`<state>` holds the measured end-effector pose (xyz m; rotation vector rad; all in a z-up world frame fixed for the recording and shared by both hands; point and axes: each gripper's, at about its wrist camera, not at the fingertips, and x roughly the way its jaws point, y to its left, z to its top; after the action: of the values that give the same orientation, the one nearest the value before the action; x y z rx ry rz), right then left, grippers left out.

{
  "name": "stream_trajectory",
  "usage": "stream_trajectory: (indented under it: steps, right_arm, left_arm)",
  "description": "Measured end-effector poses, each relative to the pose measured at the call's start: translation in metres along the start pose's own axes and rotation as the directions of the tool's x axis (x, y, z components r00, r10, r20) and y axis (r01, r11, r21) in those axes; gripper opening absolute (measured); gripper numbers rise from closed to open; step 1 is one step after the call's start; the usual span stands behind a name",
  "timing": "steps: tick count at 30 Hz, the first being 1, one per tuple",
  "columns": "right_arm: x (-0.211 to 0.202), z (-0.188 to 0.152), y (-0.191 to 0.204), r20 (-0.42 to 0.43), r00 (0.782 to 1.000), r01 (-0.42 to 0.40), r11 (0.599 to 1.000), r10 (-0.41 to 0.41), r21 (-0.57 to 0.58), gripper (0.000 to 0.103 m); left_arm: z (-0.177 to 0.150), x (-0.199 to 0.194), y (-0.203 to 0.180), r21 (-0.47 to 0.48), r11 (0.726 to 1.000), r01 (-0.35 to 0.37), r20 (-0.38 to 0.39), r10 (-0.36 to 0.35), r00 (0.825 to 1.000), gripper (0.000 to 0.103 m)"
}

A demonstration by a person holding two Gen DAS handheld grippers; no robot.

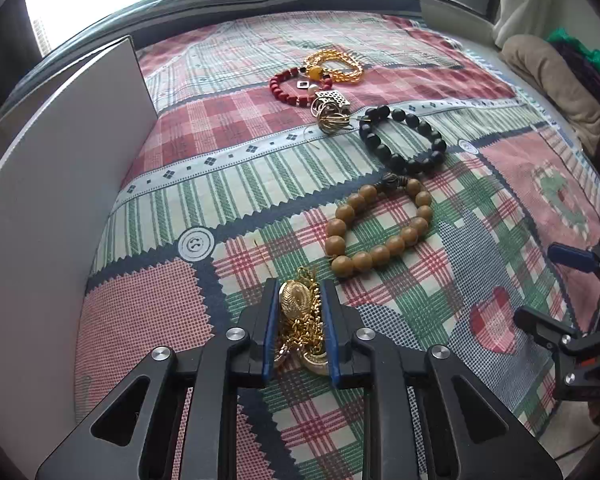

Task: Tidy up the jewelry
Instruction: 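Grasp the gold earrings with the left tool while the right tool approaches the brown bead bracelet, then lift the gold earrings with the left tool while the right tool lifts the brown bead bracelet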

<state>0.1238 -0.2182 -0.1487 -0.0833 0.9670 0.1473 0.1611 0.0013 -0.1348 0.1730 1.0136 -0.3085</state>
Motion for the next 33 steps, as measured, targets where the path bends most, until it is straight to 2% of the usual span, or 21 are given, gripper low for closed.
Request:
stream_trajectory:
  steps: [1, 4, 7, 8, 10, 11, 14, 15, 20, 21, 22, 23, 26, 28, 33]
  right_arm:
    - [0.000, 0.000, 0.000, -0.002, 1.000, -0.003, 1.000, 0.003, -0.004, 0.086]
    - [-0.004, 0.005, -0.005, -0.035, 0.998, -0.043, 0.999, 0.044, 0.032, 0.086]
    - [-0.015, 0.018, -0.014, 0.015, 0.976, -0.219, 0.967, 0.219, 0.130, 0.084]
    - [-0.015, 0.025, -0.012, 0.010, 0.971, -0.240, 0.962, 0.241, 0.132, 0.081]
    - [-0.009, 0.041, -0.007, -0.007, 0.961, -0.273, 0.954, 0.276, 0.124, 0.055]
    - [-0.002, 0.049, -0.004, -0.024, 0.957, -0.286, 0.952, 0.290, 0.111, 0.053]
    - [0.027, 0.076, 0.013, -0.080, 0.953, -0.290, 0.956, 0.293, 0.052, 0.049]
    - [0.036, 0.083, 0.019, -0.089, 0.954, -0.284, 0.958, 0.286, 0.035, 0.046]
    - [0.063, 0.118, 0.045, -0.128, 0.964, -0.241, 0.969, 0.232, -0.054, 0.040]
    - [0.064, 0.120, 0.051, -0.129, 0.972, -0.209, 0.973, 0.196, -0.095, 0.022]
    - [0.065, 0.121, 0.058, -0.133, 0.980, -0.164, 0.975, 0.145, -0.150, 0.012]
    - [0.065, 0.121, 0.060, -0.137, 0.983, -0.148, 0.972, 0.124, -0.183, 0.011]
    - [0.059, 0.120, 0.050, -0.154, 0.973, -0.191, 0.971, 0.169, -0.141, 0.011]
    - [0.045, 0.117, 0.041, -0.127, 0.971, -0.217, 0.971, 0.204, -0.098, 0.011]
    - [0.000, 0.114, 0.024, -0.066, 0.943, -0.329, 0.944, 0.326, -0.027, 0.011]
  left_arm:
    - [-0.002, -0.004, 0.002, -0.015, 1.000, 0.020, 0.004, -0.020, 1.000, 0.009]
    - [-0.010, -0.018, 0.017, -0.085, 0.995, 0.058, 0.026, -0.056, 0.998, 0.009]
    - [-0.018, -0.030, 0.032, -0.159, 0.983, 0.096, 0.052, -0.089, 0.995, 0.009]
    - [-0.020, -0.034, 0.037, -0.180, 0.978, 0.108, 0.063, -0.098, 0.993, 0.009]
    - [-0.026, -0.041, 0.043, -0.210, 0.970, 0.121, 0.077, -0.107, 0.991, 0.009]
    - [-0.030, -0.043, 0.045, -0.221, 0.967, 0.124, 0.081, -0.109, 0.991, 0.009]
    - [-0.037, -0.048, 0.050, -0.244, 0.961, 0.133, 0.089, -0.114, 0.989, 0.009]
    - [-0.039, -0.050, 0.051, -0.248, 0.960, 0.134, 0.091, -0.115, 0.989, 0.009]
    - [-0.051, -0.059, 0.053, -0.260, 0.955, 0.140, 0.097, -0.118, 0.988, 0.009]
    - [-0.053, -0.060, 0.053, -0.261, 0.955, 0.141, 0.097, -0.119, 0.988, 0.009]
    - [-0.055, -0.061, 0.052, -0.261, 0.955, 0.141, 0.098, -0.119, 0.988, 0.009]
    - [-0.057, -0.062, 0.052, -0.260, 0.955, 0.141, 0.098, -0.119, 0.988, 0.009]
    - [-0.061, -0.064, 0.053, -0.268, 0.952, 0.148, 0.100, -0.125, 0.987, 0.009]
    - [-0.061, -0.067, 0.054, -0.274, 0.948, 0.159, 0.106, -0.134, 0.985, 0.009]
    - [-0.056, -0.082, 0.055, -0.289, 0.937, 0.195, 0.137, -0.161, 0.977, 0.009]
